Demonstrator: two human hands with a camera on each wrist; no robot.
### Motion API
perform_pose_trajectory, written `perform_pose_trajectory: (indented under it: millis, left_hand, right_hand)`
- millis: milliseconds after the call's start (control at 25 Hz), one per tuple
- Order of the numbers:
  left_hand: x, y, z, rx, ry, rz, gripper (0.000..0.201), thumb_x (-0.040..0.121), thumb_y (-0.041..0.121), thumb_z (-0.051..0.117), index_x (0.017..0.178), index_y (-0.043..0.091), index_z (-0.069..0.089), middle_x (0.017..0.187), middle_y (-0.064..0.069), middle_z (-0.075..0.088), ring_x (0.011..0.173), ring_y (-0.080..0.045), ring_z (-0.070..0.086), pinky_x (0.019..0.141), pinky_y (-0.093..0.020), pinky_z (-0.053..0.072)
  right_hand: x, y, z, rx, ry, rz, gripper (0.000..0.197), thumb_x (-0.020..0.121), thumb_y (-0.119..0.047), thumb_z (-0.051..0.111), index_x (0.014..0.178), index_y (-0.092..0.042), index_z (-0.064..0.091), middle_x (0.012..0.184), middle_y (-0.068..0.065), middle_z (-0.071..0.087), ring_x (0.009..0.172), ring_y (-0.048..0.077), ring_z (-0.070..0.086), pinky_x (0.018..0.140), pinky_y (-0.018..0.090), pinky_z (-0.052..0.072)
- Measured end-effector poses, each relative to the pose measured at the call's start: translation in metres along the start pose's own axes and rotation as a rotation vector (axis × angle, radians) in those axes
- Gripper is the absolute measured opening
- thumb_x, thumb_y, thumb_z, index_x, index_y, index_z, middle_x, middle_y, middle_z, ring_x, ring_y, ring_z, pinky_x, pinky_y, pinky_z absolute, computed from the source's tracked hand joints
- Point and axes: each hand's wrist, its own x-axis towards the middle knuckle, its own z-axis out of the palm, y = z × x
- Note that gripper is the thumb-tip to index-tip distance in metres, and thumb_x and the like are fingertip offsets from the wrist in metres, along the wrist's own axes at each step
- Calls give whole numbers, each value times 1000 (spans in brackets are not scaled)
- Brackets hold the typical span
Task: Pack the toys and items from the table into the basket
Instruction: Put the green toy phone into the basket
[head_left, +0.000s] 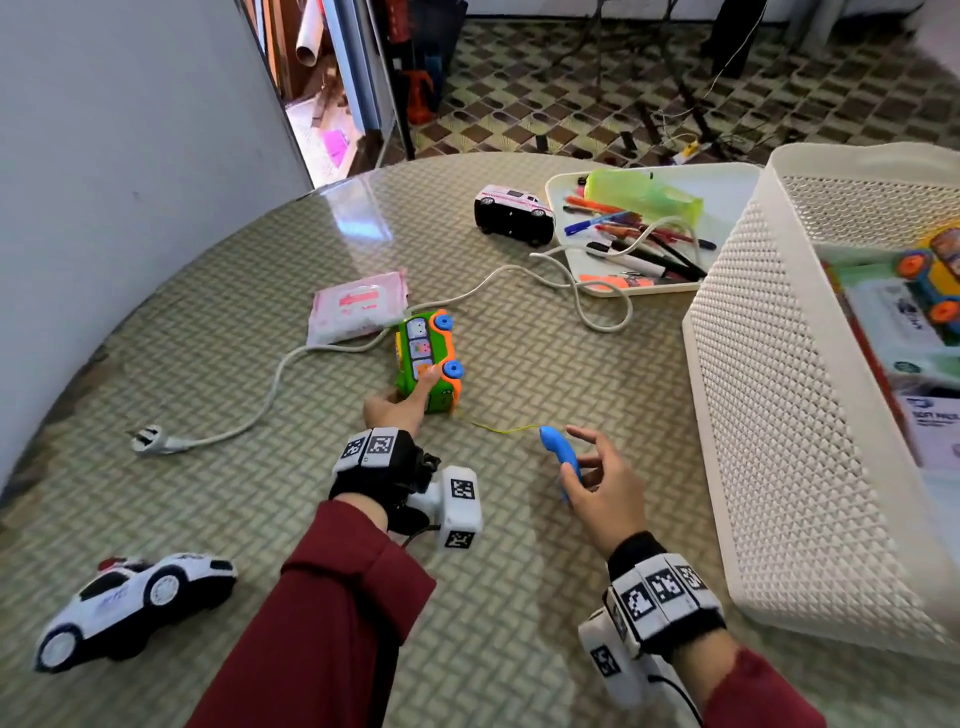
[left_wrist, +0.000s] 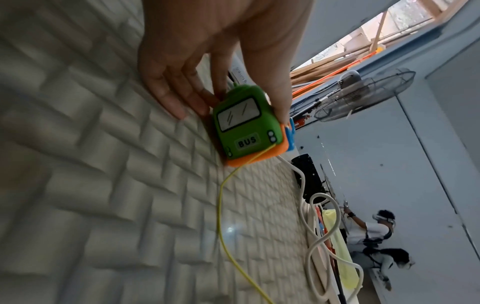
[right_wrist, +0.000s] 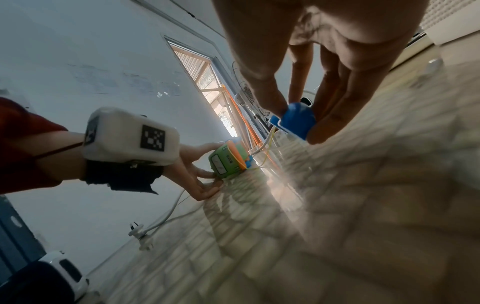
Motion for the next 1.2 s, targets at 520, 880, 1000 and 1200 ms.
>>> perform_pose_trajectory:
  millis: [520, 880, 1000, 1200]
  left_hand:
    - [-117, -29, -55, -172, -73, 412, 56, 65, -2, 84, 107, 15, 52, 105, -12, 63, 92, -29, 66, 81, -46, 56]
    - [-240, -32, -95, -154, -59, 766, 60, 54, 29, 87, 105, 42, 60, 115, -9, 61, 102, -25, 65, 87, -48, 55]
    - [-275, -33, -102, -134, -66, 865, 62, 59, 7, 88, 108, 29, 56, 111, -6, 61, 100, -13, 64, 87, -43, 55]
    - [-320, -37, -116, 55, -114, 1141, 62, 61, 37, 81, 118, 21, 60, 110, 10, 56, 105, -6, 55, 86, -35, 50]
  right_hand:
    - [-49, -44, -38, -17, -10, -191, 27, 72, 4, 68, 90, -17, 65, 105, 7, 49, 67, 11, 56, 58, 7, 44]
    - [-112, -81, -101, 187, -57, -258, 30, 78, -6, 73, 94, -26, 57, 80, -2, 65, 70, 11, 61, 71, 24, 51]
    - [-132, -91, -114, 244, -53, -300, 27, 77, -11, 75, 92, -22, 56, 74, 1, 64, 61, 11, 53, 61, 28, 48]
    - [-149, -113, -132, 231, -70, -382, 17, 83, -20, 69, 98, -21, 61, 81, -3, 65, 62, 17, 55, 63, 41, 50]
